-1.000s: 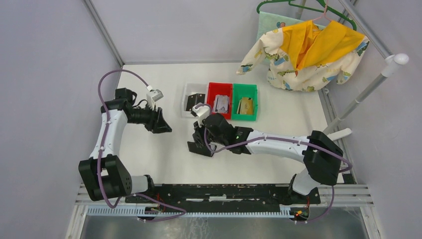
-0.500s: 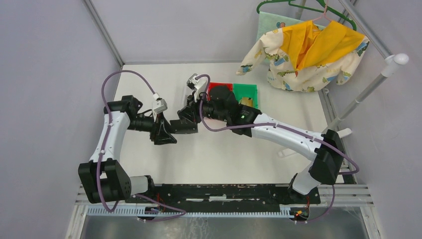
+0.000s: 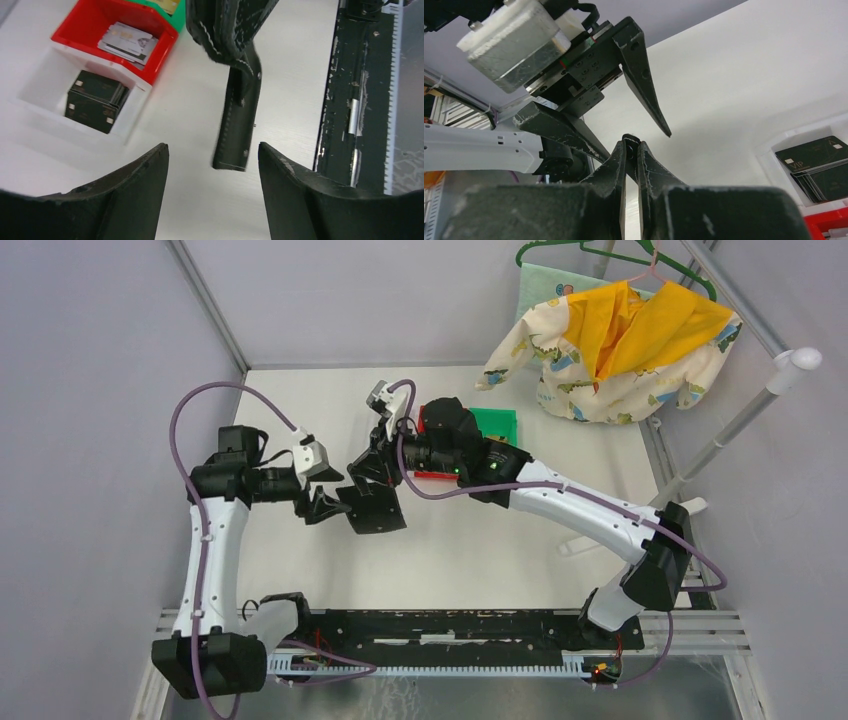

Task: Take the credit cards out of the card holder
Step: Remove the credit card from the card holder.

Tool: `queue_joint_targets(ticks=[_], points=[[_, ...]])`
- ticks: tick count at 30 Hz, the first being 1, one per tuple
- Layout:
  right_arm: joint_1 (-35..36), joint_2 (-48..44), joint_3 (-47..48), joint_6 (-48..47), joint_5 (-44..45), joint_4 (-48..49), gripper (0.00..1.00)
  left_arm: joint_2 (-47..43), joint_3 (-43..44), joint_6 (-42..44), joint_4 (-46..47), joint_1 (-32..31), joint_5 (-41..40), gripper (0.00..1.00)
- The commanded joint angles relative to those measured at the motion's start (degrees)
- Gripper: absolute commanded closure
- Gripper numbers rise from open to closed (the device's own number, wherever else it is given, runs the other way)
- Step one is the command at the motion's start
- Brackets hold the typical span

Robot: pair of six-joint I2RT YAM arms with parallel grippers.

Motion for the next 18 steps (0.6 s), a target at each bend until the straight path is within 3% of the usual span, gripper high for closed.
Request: queue_joint_targets(ticks=[1,5,7,9,14,16,17,18], points=[[0.1,-1.0,4.4,-0.7,-4.1,2.0,1.00,-2.6,-0.4,-4.7,7.1,0.0,2.4,0.27],[0.1,-1.3,4.5,-0.6,-5.0,2.0,1.00,-1.7,0.9,2.3,0.1,-1.0,4.4,0.26],[0.1,-1.4,4.5,-0.4,-5.3,2.3,1.00,-0.5,1.9,7.3,-5.7,-2.5,4.4,0.31],[0.1,-1.3,4.5,0.1,-6.1,2.8,1.00,0.6,2.2,10.0,-8.9,-3.7,4.6,0.41],[0.1,-0.8,4.4,1.3,-6.8,3.6,0.98,0.8,2.2,9.3,-7.6,-4.1,6.3,0.80],[0.1,-1.1,3.8,1.5,-6.7,3.7,0.76,0.2,2.3,7.6,-5.3,-4.2,5.9,0.96],[0.1,-1.5,3.2,1.3,-6.3,3.5,0.59,-0.2,2.3,7.6,-4.4,-4.2,5.3,0.98],[0.0,-2.3,2.6,0.8,-5.7,3.1,0.49,-0.8,2.4,8.6,-4.1,-4.2,4.7,0.98]])
